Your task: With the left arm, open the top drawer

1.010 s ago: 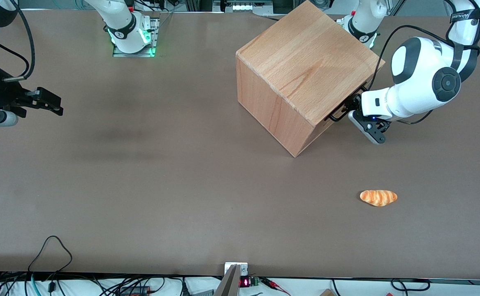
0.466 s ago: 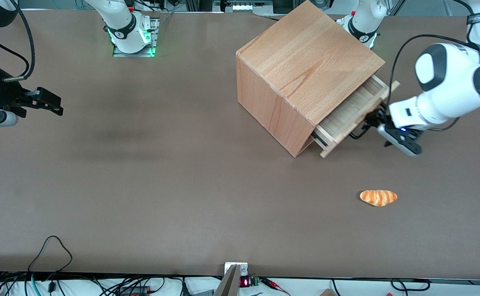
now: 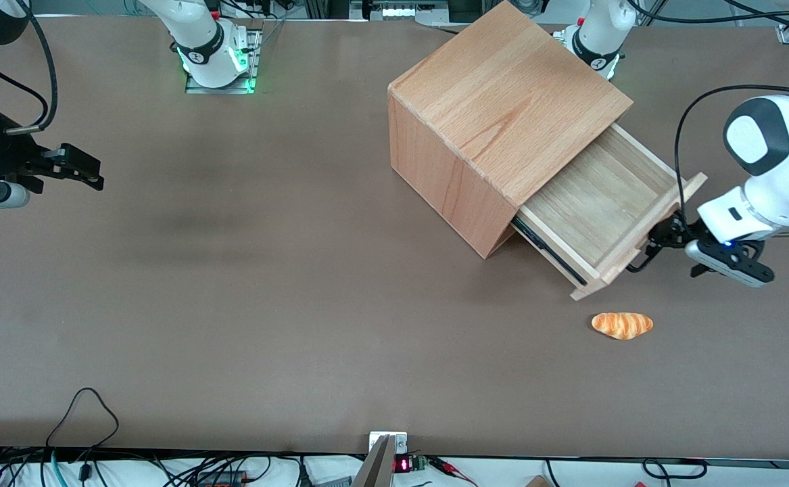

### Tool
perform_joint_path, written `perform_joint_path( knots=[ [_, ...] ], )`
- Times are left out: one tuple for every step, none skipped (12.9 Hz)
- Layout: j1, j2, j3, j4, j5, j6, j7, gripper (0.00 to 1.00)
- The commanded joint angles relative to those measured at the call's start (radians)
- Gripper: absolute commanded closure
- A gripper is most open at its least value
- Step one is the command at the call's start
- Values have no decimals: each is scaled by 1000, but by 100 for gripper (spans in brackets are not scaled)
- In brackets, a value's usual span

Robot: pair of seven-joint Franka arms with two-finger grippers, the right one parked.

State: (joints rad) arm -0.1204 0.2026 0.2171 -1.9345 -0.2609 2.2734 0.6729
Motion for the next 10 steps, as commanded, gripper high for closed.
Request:
perform_joint_path(
  knots=[
    [-2,54,25,18,60,60,17,0],
    [-2,41,24,29,65,49,16,0],
    [-2,25,24,31,65,23,13,0],
    [-4,14,21,34,65,-15,5,0],
    [-4,-3,16,40,65,-41,-4,0],
    [-4,-9,15,57,65,-84,-24,0],
    [-4,-12,14,87,65,-133,-51,0],
    [-4,-14,13,115,66,-171,-71,0],
    [-4,-15,13,143,69,-210,-75,0],
    [-4,-17,13,164,87,-236,-75,0]
  ],
)
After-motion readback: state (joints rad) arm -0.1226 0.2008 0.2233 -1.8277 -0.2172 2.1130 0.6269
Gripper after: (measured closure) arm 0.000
